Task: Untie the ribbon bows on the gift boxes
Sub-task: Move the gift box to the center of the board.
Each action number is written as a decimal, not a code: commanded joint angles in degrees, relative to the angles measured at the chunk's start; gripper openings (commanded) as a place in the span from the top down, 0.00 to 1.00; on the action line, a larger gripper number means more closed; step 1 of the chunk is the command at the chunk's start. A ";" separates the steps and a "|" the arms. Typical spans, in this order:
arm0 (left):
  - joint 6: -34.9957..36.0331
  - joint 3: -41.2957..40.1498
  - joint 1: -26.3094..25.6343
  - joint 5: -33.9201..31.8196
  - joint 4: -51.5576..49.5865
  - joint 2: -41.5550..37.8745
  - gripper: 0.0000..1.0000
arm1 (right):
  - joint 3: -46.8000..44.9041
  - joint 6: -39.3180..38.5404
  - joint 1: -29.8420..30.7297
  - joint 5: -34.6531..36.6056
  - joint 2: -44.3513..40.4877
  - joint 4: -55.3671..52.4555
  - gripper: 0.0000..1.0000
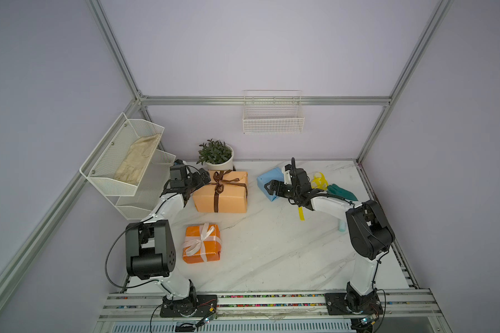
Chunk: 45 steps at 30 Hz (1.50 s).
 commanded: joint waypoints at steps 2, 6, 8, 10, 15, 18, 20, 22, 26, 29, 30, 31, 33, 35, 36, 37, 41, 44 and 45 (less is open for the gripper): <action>4.26 4.12 0.20 10.11 3.22 3.19 0.00 | -2.66 2.31 1.60 -8.48 -0.73 8.35 0.03; 2.72 0.34 0.07 16.25 8.86 3.78 0.02 | -2.03 2.40 3.60 -13.45 0.83 13.12 0.11; 2.07 -1.56 -0.47 18.51 11.09 3.20 0.03 | -1.72 3.47 3.95 -15.90 1.69 15.38 0.15; 2.53 -2.48 -1.62 19.40 11.52 2.52 0.03 | -2.13 3.70 4.06 -17.14 1.78 17.19 0.15; 3.16 -4.93 -4.66 20.83 11.50 0.79 0.03 | -4.24 4.54 4.06 -19.81 1.12 19.64 0.13; 2.74 -7.13 -5.96 21.02 11.52 -0.65 0.03 | -7.21 6.00 4.18 -21.70 -0.23 21.98 0.14; 2.27 -9.11 -6.50 21.00 11.89 -2.05 0.03 | -10.20 6.80 4.62 -22.51 -1.89 23.77 0.14; 1.76 -11.43 -6.87 21.19 12.64 -3.76 0.03 | -13.51 6.97 5.70 -22.48 -4.53 24.82 0.14; 1.36 -14.87 -6.96 21.46 13.59 -6.89 0.01 | -19.37 7.44 9.69 -22.80 -10.74 24.04 0.14; 1.54 -14.62 -7.10 23.03 13.61 -6.14 0.00 | -22.65 7.69 13.45 -21.37 -15.57 21.39 0.14; 1.39 -14.02 -7.38 23.71 13.61 -5.44 0.00 | -23.44 7.59 14.18 -20.75 -17.49 18.69 0.14; 1.21 -13.58 -7.74 24.33 13.55 -4.67 0.00 | -24.26 7.58 14.41 -19.60 -19.35 15.93 0.14; 1.00 -12.44 -9.49 24.77 13.54 -3.26 0.00 | -26.95 6.42 14.43 -15.99 -23.99 9.16 0.12; 1.27 -11.40 -11.75 24.21 13.54 -1.98 0.00 | -28.04 3.92 14.43 -9.70 -28.94 0.13 0.03; 0.99 -10.69 -12.94 23.91 13.63 -1.12 0.00 | -28.26 2.88 14.35 -6.43 -30.90 -4.10 0.03; 0.69 -10.11 -13.93 23.78 13.97 -0.31 0.00 | -28.26 1.49 14.34 -3.55 -33.30 -7.53 0.03; -1.41 -6.12 -18.55 23.89 16.17 4.21 0.00 | -28.13 -0.53 14.34 10.45 -41.31 -18.85 0.03; -2.41 -1.61 -22.22 23.81 17.05 7.94 0.00 | -27.82 -1.80 14.17 17.61 -46.09 -21.72 0.03; -2.58 0.27 -23.36 23.91 17.06 9.27 0.00 | -27.18 -2.93 14.01 19.16 -46.92 -22.61 0.03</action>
